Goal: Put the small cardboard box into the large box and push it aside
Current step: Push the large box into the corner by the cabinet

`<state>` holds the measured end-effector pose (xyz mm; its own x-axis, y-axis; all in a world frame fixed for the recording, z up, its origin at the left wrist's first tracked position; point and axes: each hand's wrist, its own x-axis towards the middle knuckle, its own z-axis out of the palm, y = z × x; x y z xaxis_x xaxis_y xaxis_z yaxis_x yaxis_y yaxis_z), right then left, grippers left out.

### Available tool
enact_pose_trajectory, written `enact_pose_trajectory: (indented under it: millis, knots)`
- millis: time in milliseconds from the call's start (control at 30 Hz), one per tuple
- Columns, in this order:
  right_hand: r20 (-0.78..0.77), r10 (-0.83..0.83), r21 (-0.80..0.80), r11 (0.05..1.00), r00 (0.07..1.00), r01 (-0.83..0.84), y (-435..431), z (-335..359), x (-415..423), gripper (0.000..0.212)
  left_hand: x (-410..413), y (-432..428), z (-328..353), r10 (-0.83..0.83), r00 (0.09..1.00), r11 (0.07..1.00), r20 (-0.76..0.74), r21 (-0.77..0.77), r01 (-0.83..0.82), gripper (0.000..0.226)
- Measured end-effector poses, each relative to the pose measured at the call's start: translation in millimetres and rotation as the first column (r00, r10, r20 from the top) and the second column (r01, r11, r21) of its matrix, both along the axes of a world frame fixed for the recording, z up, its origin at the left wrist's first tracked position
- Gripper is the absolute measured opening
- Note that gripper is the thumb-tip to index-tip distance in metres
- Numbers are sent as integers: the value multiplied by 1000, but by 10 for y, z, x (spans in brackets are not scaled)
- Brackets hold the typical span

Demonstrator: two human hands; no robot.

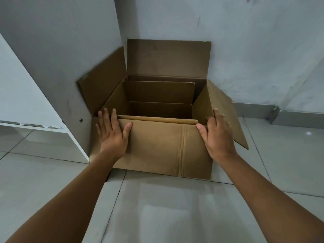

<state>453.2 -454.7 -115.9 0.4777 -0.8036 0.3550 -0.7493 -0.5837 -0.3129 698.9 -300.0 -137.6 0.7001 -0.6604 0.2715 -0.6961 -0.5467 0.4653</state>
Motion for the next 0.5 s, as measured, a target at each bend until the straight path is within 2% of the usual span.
enact_pose_trajectory:
  millis: [267, 500]
  knots:
    - [-15, 9, 11, 1000, 1000, -9, -38, -8, 1, 46, 17, -31, 35, 1, 1000, 997, -13, 73, 0, 71]
    - [-230, 86, 165, 985, 969, -48, 22, 227, -154, 57, -57, 39, 350, 26, 999, 956, -42, 293, -12, 70]
